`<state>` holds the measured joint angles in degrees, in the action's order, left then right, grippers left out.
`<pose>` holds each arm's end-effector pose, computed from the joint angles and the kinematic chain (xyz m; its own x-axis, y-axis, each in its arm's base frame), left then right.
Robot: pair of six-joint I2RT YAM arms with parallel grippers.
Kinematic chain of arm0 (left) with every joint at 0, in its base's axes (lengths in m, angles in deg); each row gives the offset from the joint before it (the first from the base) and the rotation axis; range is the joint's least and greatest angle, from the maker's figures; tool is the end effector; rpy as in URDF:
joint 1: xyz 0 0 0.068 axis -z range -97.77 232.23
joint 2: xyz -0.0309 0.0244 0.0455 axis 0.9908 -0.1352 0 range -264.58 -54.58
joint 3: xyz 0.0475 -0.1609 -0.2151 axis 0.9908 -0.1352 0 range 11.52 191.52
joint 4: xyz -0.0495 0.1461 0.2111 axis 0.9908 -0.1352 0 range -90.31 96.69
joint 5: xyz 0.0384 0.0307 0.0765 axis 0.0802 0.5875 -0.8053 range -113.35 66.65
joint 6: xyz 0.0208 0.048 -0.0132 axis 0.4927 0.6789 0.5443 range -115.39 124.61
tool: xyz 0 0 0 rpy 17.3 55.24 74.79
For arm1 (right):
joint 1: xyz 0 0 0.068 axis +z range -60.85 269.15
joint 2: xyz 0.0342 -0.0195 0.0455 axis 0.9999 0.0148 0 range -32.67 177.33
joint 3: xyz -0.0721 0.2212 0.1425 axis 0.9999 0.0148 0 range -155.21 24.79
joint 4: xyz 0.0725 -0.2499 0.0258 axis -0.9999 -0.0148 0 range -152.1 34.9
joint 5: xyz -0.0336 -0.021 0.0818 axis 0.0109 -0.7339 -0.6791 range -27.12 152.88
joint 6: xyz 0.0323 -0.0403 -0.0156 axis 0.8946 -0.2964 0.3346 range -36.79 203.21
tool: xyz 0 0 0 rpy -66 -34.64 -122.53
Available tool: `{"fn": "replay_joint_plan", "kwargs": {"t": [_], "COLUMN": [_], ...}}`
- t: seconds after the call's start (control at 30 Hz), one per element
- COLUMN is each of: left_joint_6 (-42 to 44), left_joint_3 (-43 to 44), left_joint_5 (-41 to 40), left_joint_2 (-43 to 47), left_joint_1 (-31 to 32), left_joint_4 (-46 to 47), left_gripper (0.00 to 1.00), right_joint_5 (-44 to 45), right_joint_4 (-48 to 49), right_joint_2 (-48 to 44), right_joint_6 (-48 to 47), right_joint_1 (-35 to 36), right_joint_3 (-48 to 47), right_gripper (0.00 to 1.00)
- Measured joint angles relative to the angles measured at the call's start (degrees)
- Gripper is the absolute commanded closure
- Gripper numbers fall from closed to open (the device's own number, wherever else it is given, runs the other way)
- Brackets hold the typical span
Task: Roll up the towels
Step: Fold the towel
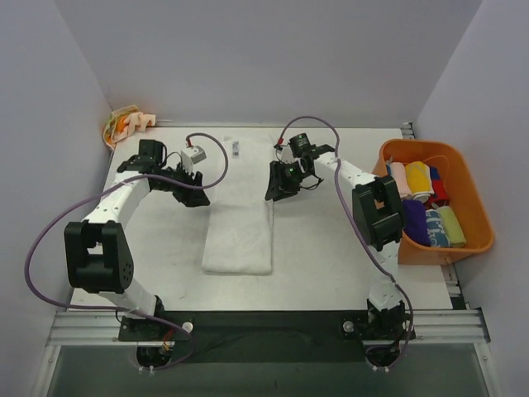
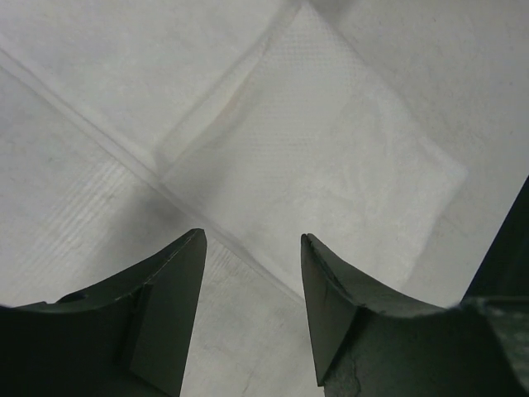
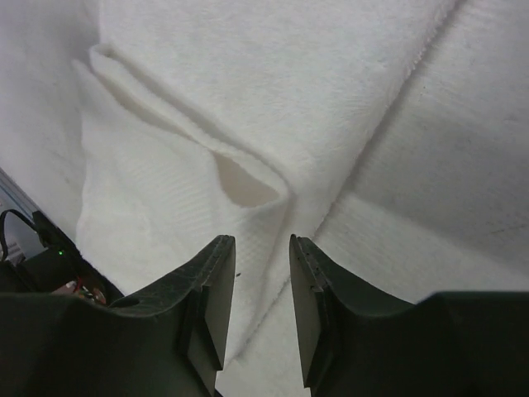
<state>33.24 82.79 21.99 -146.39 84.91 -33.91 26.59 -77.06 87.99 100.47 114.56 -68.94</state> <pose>0.3251 -0.0406 0.2607 -0.5879 0.3646 -0.7221 0.7490 0.5825 -0.3157 0.4135 0.2197 0.2057 -0.8568 -0.1422 -0.4956 -0.4640 0.6318 0.6209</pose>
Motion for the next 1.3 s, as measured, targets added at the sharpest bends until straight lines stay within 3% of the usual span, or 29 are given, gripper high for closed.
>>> {"fn": "replay_joint_plan", "kwargs": {"t": [0.17, 0.3, 0.43, 0.53, 0.57, 0.7, 0.87, 1.1, 1.3], "left_joint_6": [3.2, 9.4, 16.9, 21.8, 23.1, 27.2, 32.4, 39.1, 42.4], "left_joint_3": [-7.2, -13.3, -17.1, -20.0, -20.7, -23.2, -26.3, -32.7, -39.6], "left_joint_5": [1.0, -0.6, -3.3, -6.1, -6.8, -9.4, -12.3, -14.7, -18.1], "left_joint_2": [0.7, 4.6, 9.9, 13.1, 13.7, 14.6, 17.0, 25.6, 29.2], "left_joint_1": [1.9, 3.7, 6.2, 9.8, 11.2, 15.5, 19.3, 24.9, 29.7], "left_joint_4": [0.3, -1.0, -2.0, -2.4, -2.4, -2.3, -1.6, -0.2, 4.1], "left_gripper": [0.37, 0.36, 0.35, 0.35, 0.35, 0.35, 0.35, 0.36, 0.39], "right_joint_5": [0.5, 3.0, 3.4, 3.6, 3.6, 4.4, 4.6, -2.7, -5.6], "right_joint_4": [0.4, 1.0, 1.0, 0.3, 0.1, -1.2, -2.6, -0.6, 1.2], "right_joint_2": [4.5, 4.7, 4.2, 3.2, 2.9, 1.6, -0.4, -4.6, 0.6], "right_joint_6": [0.8, 0.4, -0.1, -0.8, -0.9, -1.2, -1.8, 1.1, 2.1], "right_joint_1": [0.9, 1.4, 1.3, 0.8, 0.5, 0.0, -0.2, 3.0, 7.0], "right_joint_3": [0.7, 2.9, 3.7, 4.7, 4.7, 4.2, 2.6, 2.1, 2.4], "right_gripper": [0.75, 0.9, 0.92, 1.0, 1.0, 0.82, 0.75, 0.77, 0.81]}}
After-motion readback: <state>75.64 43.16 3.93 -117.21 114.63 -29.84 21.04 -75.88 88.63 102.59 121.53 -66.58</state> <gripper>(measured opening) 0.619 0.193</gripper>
